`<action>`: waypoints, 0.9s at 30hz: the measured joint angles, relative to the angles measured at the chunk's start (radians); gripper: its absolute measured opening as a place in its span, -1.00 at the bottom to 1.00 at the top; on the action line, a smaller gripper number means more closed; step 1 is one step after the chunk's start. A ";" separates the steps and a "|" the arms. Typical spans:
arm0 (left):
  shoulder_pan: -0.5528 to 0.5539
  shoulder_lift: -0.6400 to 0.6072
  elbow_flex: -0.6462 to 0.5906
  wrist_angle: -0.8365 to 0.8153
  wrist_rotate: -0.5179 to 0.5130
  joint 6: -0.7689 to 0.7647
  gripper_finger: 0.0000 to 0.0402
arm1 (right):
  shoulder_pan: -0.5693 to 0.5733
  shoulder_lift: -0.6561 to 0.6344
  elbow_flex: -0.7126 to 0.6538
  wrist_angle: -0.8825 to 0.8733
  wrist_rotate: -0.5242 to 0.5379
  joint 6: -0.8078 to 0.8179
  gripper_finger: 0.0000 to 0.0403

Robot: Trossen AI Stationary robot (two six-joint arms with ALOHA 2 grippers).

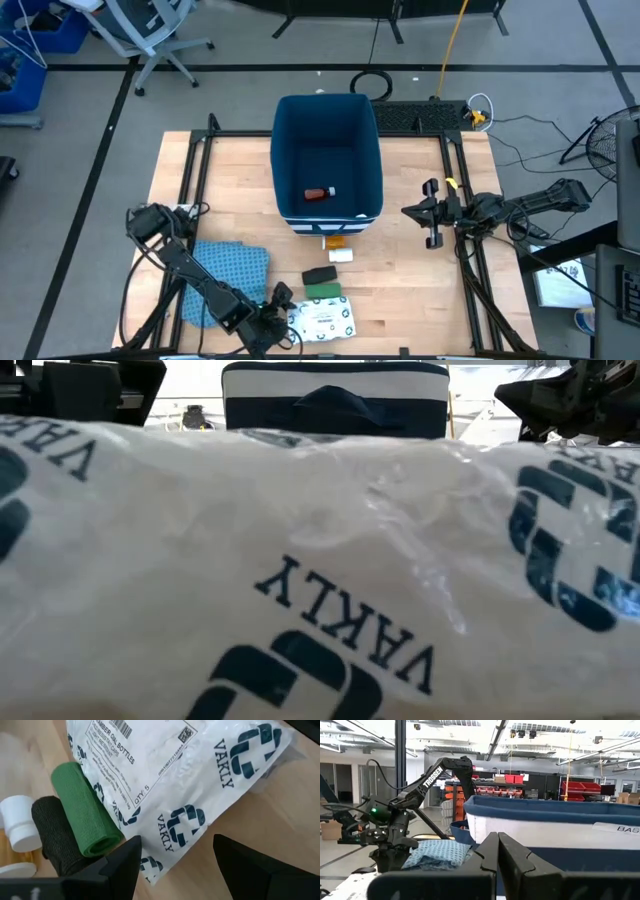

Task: Pick & place medical supplies in basket/bin
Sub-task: Put the mailer bag into the blue bin

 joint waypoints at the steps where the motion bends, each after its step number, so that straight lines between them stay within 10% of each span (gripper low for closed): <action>1: 0.000 0.000 0.000 0.002 0.000 0.002 0.26 | 0.000 0.001 0.000 -0.001 0.000 0.000 -1.00; 16: -0.003 0.000 0.000 0.010 -0.053 0.035 0.21 | 0.000 0.003 0.000 -0.006 0.000 -0.001 -1.00; 27: 0.032 0.000 0.000 0.035 0.009 0.041 -0.52 | 0.000 0.003 0.000 -0.008 0.001 -0.003 -1.00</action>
